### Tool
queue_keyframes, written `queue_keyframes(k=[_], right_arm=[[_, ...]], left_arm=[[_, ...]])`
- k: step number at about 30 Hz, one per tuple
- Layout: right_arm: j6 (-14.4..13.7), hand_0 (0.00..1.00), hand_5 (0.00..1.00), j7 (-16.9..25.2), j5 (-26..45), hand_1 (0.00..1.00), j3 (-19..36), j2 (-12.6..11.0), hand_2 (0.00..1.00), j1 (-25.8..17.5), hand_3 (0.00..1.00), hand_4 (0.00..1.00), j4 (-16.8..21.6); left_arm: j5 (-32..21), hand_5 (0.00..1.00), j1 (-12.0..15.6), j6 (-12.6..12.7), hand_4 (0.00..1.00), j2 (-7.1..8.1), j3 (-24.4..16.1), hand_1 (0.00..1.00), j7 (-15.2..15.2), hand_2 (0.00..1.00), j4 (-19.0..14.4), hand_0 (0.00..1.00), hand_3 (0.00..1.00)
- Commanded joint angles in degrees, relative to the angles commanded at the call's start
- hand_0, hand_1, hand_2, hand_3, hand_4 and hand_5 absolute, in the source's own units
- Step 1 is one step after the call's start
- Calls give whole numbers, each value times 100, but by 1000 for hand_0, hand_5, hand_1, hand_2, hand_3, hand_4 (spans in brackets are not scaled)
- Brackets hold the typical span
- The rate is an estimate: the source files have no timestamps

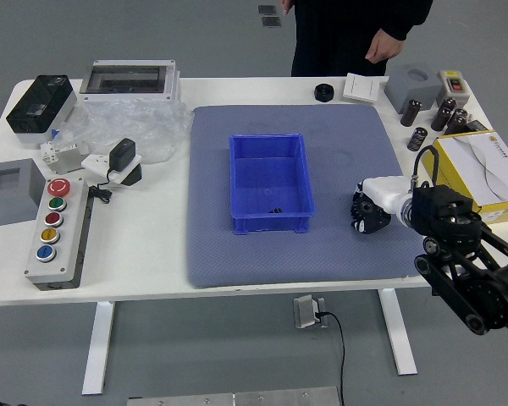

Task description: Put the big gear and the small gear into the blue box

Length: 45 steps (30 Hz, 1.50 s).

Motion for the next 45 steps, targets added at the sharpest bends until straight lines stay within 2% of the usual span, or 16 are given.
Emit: queue_keyframes(k=[11,12,17,18,23,24,35,45], right_arm=[[-124,669,302,-9,0,625,16,44,694,16,665,664,-63],[-145,621,296,-8,0,565,17,45,619,15,640,607,-68],[-229,621,296,7,0,565,15,52,619,12,640,607,-97],[-245,589,264,11,0,518,14,54,567,12,614,517,-103],[-315,589,264,26,0,518,8,61,567,7,614,517,-128],[-330,570,222,28,0,497,8,62,543,6,601,471,-130],[-492,558,206,41,0,484,76,60,526,26,582,464,-102],[-505,552,227,33,0,476,200,22,511,99,571,483,-26]], left_arm=[[5,260,1,-2,566,3,10,770,1,765,0,792,688],[5,261,1,-2,565,3,11,770,1,765,0,793,687],[11,261,4,-2,565,4,14,770,2,765,0,793,687],[10,262,5,-2,565,4,15,770,2,765,0,793,689],[10,262,8,-4,565,3,19,770,1,765,0,793,689],[10,261,9,-4,565,3,20,770,1,765,0,793,688],[10,262,3,0,564,6,13,770,0,765,0,793,688],[-3,264,1,0,563,9,10,770,-1,765,0,793,689]])
